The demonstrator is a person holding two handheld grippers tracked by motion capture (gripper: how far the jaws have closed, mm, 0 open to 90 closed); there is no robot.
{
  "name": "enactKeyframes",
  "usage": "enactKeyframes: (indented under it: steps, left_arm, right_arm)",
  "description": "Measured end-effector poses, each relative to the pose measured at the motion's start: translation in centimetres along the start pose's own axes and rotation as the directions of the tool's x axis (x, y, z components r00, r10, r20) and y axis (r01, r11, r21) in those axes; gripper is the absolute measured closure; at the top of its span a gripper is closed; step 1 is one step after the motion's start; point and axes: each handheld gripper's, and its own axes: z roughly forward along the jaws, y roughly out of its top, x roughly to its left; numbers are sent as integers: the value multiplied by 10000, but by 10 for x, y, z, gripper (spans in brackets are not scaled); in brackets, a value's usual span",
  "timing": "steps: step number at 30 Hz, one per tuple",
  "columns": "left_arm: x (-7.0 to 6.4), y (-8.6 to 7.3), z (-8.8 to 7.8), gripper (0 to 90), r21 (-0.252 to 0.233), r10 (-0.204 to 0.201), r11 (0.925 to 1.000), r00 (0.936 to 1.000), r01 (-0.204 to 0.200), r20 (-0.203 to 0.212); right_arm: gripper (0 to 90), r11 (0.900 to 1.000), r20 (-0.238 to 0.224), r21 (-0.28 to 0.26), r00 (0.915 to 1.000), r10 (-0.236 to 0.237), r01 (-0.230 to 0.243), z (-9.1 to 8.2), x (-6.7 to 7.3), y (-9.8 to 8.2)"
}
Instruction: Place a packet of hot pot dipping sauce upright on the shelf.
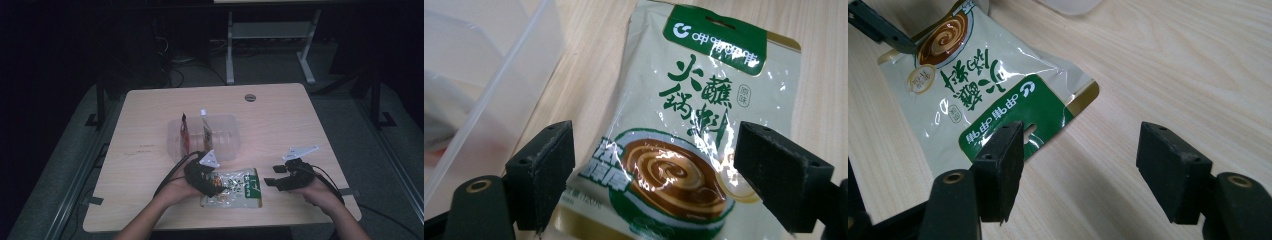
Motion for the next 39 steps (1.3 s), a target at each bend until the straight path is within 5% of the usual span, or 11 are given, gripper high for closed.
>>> enactKeyframes:
  steps: [7,15,21,29,33,39]
  left_arm:
    - [-1,-3,10,166,629,457,9970,9989,-458,40]
    - [-2,-11,11,167,624,80,9980,9978,-122,663]
    - [-4,-17,8,185,404,131,9991,9980,-156,611]
    - [-1,-21,3,483,24,-70,10000,9994,69,331]
    - [-3,-21,2,653,131,244,9996,9996,-245,112]
    - [-3,-20,0,834,32,173,9998,9995,-174,279]
  right_arm:
    - [350,10000,15,16,10000,-25,25,0,-1,0]
    - [353,10000,39,12,10000,-49,49,0,-2,-1]
    - [355,9999,16,81,10000,-91,91,1,-2,-1]
    - [361,9998,14,62,9999,-164,164,1,-1,0]
    - [362,9999,9,64,9999,-149,149,1,-1,0]
    - [368,9997,-2,85,9997,-228,228,1,-1,1]
